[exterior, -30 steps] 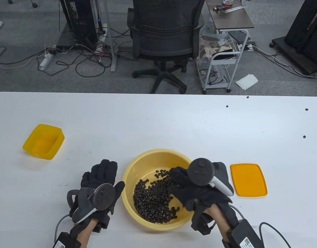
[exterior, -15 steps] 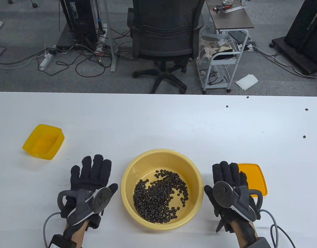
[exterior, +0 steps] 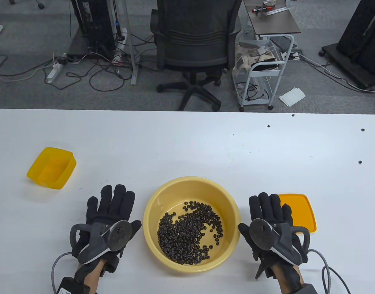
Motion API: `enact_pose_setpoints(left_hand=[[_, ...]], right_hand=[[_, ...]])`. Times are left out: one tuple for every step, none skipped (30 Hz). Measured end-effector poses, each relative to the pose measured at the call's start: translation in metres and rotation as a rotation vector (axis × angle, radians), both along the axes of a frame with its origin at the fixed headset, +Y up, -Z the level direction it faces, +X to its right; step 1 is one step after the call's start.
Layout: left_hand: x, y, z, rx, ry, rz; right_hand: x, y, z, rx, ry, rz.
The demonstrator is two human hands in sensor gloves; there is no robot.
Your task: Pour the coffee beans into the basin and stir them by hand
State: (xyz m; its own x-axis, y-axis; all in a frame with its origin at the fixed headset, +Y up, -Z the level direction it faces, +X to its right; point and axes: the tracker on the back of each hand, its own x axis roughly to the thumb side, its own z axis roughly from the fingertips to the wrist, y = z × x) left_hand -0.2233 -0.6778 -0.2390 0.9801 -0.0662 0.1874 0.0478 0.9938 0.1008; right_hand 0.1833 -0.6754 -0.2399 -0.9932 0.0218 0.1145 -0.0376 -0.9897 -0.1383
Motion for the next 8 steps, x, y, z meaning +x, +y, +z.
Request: enact_pose_setpoints(left_hand=[[0.0,0.0002,0.0001,0.0,0.002,-0.002],[0.0001,0.0004,0.0002,-0.001,0.003,-0.003],[0.0002,0.0006,0.0003,-0.001,0.004,-0.004],[0.0003,0.0006,0.0004,-0.003,0.004,-0.005],[0.0005,0.0006,0.0005,-0.005,0.004,-0.007],[0.0006,0.0006,0.0006,-0.005,0.004,-0.008],[0.0007,0.0005,0.0006,-0.006,0.003,-0.008],[0.0007,0.0006,0.0007,-0.007,0.003,-0.007]], right_hand=[[-0.0001,0.0001,0.0001,-0.001,0.0,0.001],[-0.0001,0.0001,0.0002,-0.002,0.0,0.001],[-0.0002,0.0,0.0002,-0.004,0.0,0.001],[-0.0004,-0.0002,0.0003,-0.008,0.001,0.002],[-0.0007,-0.0001,0.0006,-0.011,0.002,0.004],[-0.0009,-0.0003,0.0007,-0.012,0.002,0.006],[-0.0015,-0.0004,0.001,-0.014,0.004,0.01],[-0.0018,-0.0005,0.0011,-0.016,0.004,0.011]])
